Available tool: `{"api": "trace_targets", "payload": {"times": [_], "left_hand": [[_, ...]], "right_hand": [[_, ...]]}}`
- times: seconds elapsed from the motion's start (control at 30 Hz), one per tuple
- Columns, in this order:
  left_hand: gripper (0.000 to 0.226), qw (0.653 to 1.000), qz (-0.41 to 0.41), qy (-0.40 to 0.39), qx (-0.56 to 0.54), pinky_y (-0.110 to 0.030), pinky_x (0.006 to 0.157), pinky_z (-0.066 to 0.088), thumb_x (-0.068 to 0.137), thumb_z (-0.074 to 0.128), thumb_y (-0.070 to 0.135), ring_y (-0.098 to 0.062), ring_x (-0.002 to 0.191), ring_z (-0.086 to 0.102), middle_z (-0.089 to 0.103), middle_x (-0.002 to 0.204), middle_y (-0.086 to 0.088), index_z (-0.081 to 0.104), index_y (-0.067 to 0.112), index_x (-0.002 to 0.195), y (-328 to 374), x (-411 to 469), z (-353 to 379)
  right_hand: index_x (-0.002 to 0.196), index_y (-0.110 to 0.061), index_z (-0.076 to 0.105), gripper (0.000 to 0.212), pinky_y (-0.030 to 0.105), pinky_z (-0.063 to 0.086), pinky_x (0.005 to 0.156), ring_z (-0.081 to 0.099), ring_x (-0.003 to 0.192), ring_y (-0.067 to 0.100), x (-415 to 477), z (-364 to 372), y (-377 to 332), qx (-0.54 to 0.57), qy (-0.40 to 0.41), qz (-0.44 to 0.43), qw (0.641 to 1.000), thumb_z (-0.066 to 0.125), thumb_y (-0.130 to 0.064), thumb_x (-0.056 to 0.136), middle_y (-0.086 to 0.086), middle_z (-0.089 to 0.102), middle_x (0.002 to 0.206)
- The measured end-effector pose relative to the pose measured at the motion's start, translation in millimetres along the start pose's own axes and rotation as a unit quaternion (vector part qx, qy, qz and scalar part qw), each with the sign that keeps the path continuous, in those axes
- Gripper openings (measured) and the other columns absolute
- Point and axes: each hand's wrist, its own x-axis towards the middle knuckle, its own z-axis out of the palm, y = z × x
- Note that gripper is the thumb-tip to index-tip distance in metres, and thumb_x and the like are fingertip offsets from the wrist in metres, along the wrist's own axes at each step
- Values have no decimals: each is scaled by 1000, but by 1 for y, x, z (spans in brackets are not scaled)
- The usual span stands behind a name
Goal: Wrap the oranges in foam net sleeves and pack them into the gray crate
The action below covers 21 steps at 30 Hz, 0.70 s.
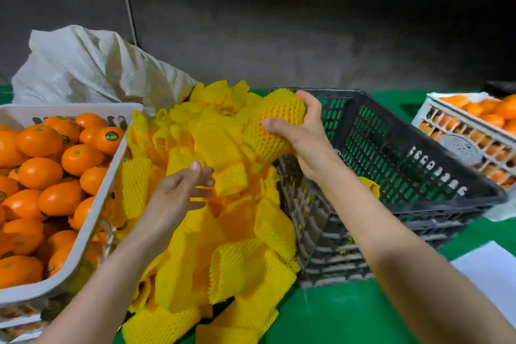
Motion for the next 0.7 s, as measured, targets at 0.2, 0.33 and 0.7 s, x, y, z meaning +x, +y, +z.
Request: {"api": "trace_targets", "payload": {"times": [0.2,0.33,0.7], "left_hand": [[15,999,2,36,16,-35,79,51,96,50,20,-17,92,63,67,100,-4,64,18,100,-8,12,7],[14,998,9,47,38,-34,76,48,95,53,18,-20,96,62,68,100,-4,66,24,95,-16,24,6],[14,996,-50,64,32,-33,75,48,94,53,17,-21,98,63,69,103,-5,66,23,95,-37,39,-4]], "right_hand": [[126,-12,32,80,46,49,91,56,107,24,95,-95,12,-191,161,49,967,82,-24,64,2,52,108],[142,-6,11,110,38,43,93,46,122,35,123,-114,53,-511,23,165,843,82,-36,63,15,44,136],[147,-7,-13,100,33,43,77,53,114,33,132,-90,146,-636,-231,135,724,65,-19,86,21,30,147]]}}
